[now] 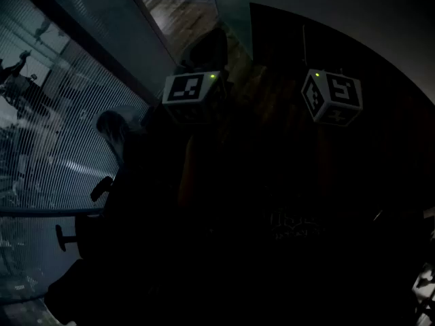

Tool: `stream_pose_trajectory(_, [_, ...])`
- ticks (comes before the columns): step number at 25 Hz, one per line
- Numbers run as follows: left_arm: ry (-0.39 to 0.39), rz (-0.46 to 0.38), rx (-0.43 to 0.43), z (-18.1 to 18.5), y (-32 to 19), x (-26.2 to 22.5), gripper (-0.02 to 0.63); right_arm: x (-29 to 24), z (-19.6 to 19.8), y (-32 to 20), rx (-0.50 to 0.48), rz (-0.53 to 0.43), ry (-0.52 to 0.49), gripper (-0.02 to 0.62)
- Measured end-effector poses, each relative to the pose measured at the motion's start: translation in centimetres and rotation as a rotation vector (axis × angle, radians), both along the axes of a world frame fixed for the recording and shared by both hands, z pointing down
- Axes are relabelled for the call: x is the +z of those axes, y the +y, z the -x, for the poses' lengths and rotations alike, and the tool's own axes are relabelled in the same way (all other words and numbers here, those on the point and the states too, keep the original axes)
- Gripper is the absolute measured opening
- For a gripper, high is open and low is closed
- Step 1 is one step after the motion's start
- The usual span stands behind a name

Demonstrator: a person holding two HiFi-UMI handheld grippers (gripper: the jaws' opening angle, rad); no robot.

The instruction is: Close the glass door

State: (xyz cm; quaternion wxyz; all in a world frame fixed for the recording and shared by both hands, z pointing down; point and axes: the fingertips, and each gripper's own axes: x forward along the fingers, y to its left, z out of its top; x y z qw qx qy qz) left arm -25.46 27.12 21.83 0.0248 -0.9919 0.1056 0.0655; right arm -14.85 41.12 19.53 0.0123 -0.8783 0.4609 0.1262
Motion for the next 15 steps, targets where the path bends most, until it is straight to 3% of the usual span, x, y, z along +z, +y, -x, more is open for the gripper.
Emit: stream_pose_trajectory(15, [0.018, 0.033, -0.072, 0.9, -1.1, 0.1, 0.002, 1.2, -0.7, 1.7, -0.013, 0.006, -0.009, -0.001])
